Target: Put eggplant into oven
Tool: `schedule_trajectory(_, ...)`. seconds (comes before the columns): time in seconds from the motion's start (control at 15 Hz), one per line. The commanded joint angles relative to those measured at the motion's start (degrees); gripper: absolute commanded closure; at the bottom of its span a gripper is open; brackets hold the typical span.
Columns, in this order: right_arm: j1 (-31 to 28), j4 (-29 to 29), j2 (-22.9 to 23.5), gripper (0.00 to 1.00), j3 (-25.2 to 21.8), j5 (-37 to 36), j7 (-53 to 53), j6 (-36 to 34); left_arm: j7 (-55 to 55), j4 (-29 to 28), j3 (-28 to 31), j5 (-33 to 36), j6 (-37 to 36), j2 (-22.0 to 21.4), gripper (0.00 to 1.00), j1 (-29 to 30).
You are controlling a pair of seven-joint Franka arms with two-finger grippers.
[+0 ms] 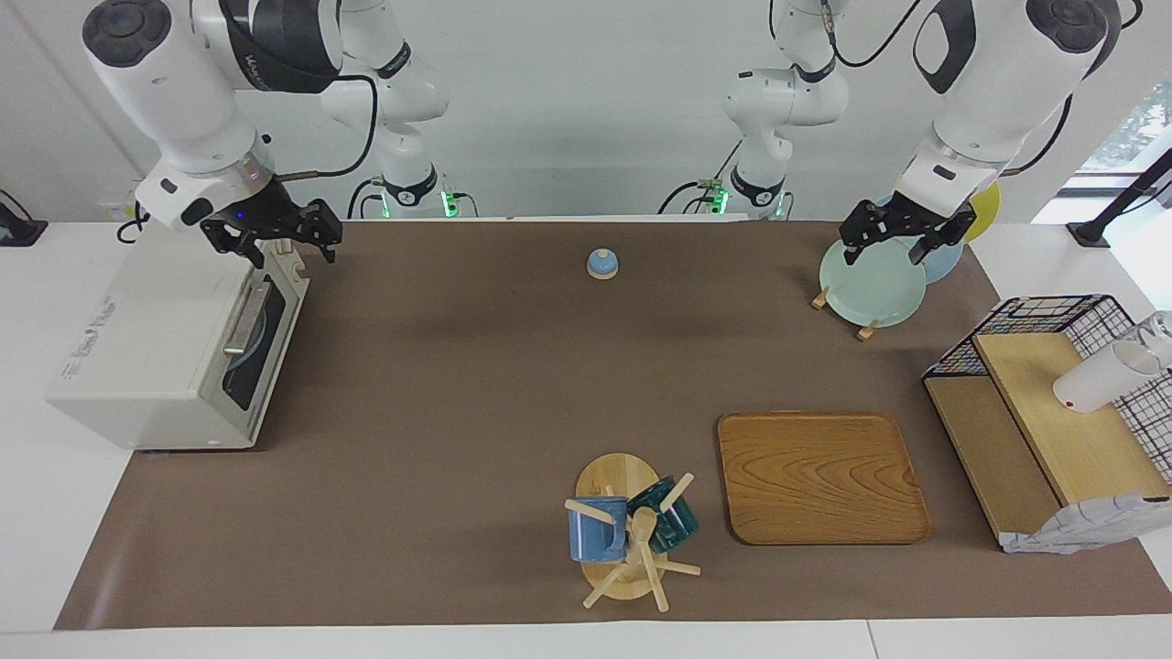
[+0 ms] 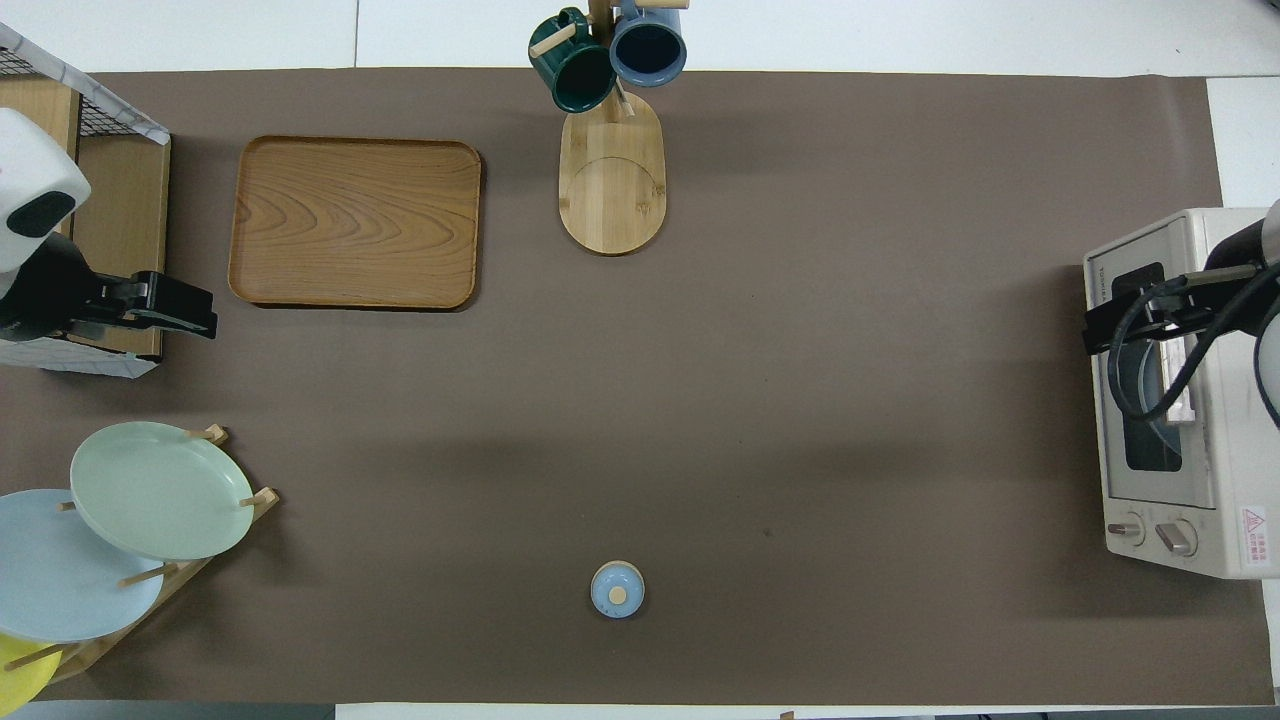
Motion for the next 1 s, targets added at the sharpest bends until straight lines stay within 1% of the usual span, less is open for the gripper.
schedule_trajectory(0.0, 1.3, 3.6, 0.7, 0.0, -1.4, 0.2, 1.3, -2.3, 0.1, -0.5, 0.4, 1.3, 0.6, -0.3, 0.0, -0.3)
schedule_trajectory(0.2, 2.0, 3.1, 0.0, 0.0, -2.7, 0.2, 1.4, -2.2, 0.1, -0.5, 0.4, 1.3, 0.6, -0.3, 0.0, -0.3)
schedule_trajectory(0.4, 2.1, 3.0, 0.2, 0.0, -2.7, 0.1, 6.1, -1.7, 0.1, -0.5, 0.4, 1.3, 0.6, -0.3, 0.0, -0.3)
schedule_trajectory(0.93, 2.3, 2.9, 0.0, 0.0, -2.6, 0.1, 6.5, -0.9, 0.1, -0.5, 0.4, 1.3, 0.6, -0.3, 0.0, -0.3)
